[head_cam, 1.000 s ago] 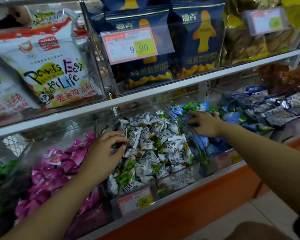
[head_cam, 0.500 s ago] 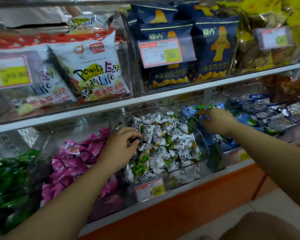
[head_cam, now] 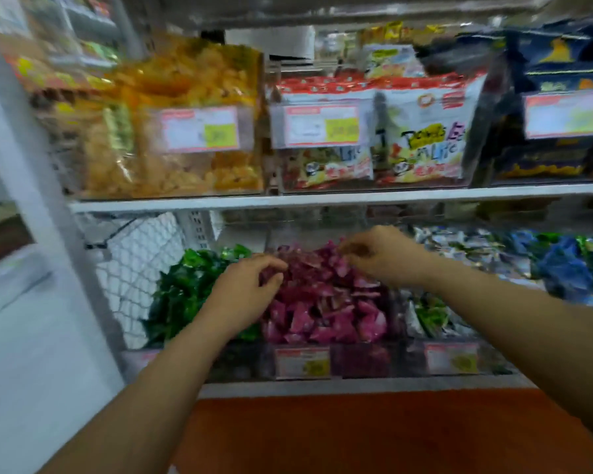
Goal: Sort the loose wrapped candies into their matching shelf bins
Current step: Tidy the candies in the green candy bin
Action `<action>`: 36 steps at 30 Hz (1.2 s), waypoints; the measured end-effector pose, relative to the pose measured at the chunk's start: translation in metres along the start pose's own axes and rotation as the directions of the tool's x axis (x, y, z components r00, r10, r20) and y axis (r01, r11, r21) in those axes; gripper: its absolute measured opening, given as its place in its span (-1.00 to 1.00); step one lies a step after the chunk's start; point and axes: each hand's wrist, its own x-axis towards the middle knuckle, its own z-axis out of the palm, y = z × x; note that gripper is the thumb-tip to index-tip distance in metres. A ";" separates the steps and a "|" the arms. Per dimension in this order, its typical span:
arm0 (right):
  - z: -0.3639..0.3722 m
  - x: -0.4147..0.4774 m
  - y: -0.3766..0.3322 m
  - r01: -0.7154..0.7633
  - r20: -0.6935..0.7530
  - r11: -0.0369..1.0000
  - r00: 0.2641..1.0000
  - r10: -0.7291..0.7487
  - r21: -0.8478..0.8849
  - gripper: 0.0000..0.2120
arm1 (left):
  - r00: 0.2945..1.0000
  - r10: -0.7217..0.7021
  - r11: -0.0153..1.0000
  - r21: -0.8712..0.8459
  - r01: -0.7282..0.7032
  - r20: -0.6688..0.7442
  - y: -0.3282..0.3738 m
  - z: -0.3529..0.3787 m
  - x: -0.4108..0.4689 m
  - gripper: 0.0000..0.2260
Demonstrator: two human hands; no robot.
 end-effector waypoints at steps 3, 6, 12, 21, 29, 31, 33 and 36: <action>0.022 0.026 -0.040 0.111 0.045 0.994 0.993 -0.111 0.020 -0.76 | 0.994 -0.094 0.995 -0.031 0.092 -0.062 -0.040 -0.022 -0.010 -0.80; 0.041 0.050 -0.065 0.172 0.072 0.984 0.982 -0.174 0.034 -0.73 | 0.981 -0.143 0.987 -0.086 0.133 -0.129 -0.073 -0.036 -0.015 -0.81; 0.069 0.100 -0.080 0.169 0.105 0.983 0.979 -0.176 0.073 -0.69 | 0.937 -0.215 0.959 -0.241 0.150 -0.274 -0.119 -0.043 -0.015 -0.82; 0.096 0.149 -0.054 0.081 0.051 0.990 0.995 -0.087 0.116 -0.68 | 0.976 -0.110 0.983 -0.167 0.079 -0.186 -0.140 -0.048 0.039 -0.79; 0.095 0.163 -0.034 0.204 0.093 0.978 0.974 -0.207 0.042 -0.61 | 0.983 -0.028 0.993 0.115 0.008 0.179 -0.142 -0.031 0.130 -0.70; 0.096 0.166 -0.030 0.216 0.086 0.976 0.972 -0.218 0.035 -0.60 | 0.959 -0.054 0.982 0.188 0.001 0.278 -0.142 -0.025 0.144 -0.67; 0.098 0.168 -0.026 0.226 0.086 0.974 0.970 -0.227 0.029 -0.59 | 0.924 -0.084 0.966 0.258 -0.016 0.374 -0.144 -0.018 0.153 -0.64; 0.098 0.170 -0.024 0.254 0.103 0.966 0.961 -0.258 0.048 -0.60 | 0.906 -0.077 0.947 0.315 -0.064 0.416 -0.149 -0.009 0.157 -0.67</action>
